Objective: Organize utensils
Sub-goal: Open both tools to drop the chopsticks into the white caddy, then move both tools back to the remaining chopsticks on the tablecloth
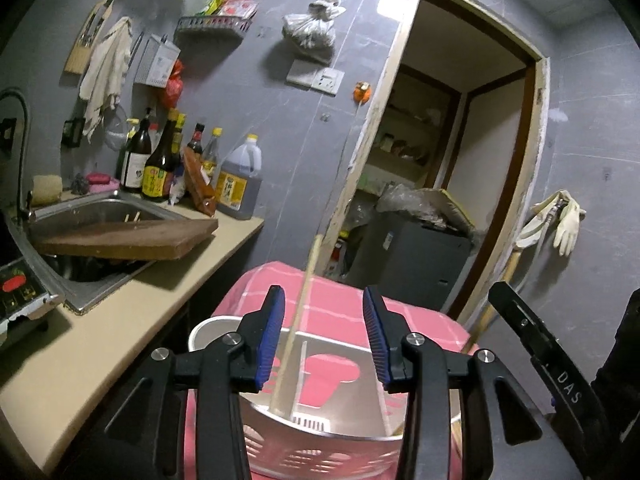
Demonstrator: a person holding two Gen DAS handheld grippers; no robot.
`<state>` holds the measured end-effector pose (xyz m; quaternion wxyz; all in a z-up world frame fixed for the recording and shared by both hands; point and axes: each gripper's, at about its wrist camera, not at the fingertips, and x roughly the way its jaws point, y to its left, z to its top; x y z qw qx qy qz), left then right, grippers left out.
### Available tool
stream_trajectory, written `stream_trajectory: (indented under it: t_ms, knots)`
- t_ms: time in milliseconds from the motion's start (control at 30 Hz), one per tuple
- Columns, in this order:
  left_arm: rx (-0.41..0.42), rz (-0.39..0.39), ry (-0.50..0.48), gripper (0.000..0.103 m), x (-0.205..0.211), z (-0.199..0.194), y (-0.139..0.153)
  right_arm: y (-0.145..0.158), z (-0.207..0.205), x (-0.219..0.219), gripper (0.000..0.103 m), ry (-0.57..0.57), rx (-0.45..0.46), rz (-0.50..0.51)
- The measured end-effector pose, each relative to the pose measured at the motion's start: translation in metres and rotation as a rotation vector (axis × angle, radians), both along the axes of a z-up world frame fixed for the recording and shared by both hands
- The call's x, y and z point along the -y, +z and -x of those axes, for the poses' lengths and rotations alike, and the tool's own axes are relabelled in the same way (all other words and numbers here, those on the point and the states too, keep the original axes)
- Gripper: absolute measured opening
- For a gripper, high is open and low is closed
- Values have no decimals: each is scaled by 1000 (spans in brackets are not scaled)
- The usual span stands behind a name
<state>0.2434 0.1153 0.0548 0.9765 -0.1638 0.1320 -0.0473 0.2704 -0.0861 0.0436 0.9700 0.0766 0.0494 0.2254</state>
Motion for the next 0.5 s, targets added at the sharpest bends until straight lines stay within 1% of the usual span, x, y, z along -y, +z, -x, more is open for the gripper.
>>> stream_trajectory:
  t_ms: [33, 67, 167, 233, 267, 300, 333, 367, 400, 433, 500]
  knots:
    - [10, -3, 1, 42, 3, 3, 3, 3, 3, 4, 41, -6, 11, -2]
    - [16, -5, 3, 45, 5, 5, 6, 6, 7, 10, 43, -15, 25, -5]
    - [38, -13, -6, 49, 15, 13, 14, 17, 19, 26, 53, -37, 58, -9]
    - [61, -24, -13, 54, 23, 19, 19, 22, 28, 38, 67, -55, 80, 0]
    - [74, -31, -16, 57, 27, 22, 21, 24, 31, 43, 71, -62, 86, 5]
    - [89, -40, -19, 59, 32, 25, 24, 26, 36, 51, 77, -80, 97, 17]
    - [101, -47, -23, 61, 37, 28, 26, 27, 39, 56, 82, -92, 101, 24]
    - [110, -53, -30, 66, 41, 31, 27, 28, 42, 61, 84, -102, 103, 31]
    - [119, -59, -37, 73, 46, 33, 29, 28, 46, 69, 89, -114, 100, 42]
    - [128, -64, -43, 76, 51, 36, 29, 28, 49, 76, 96, -125, 99, 52]
    - [140, -71, -55, 86, 60, 40, 30, 26, 54, 86, 103, -146, 98, 67]
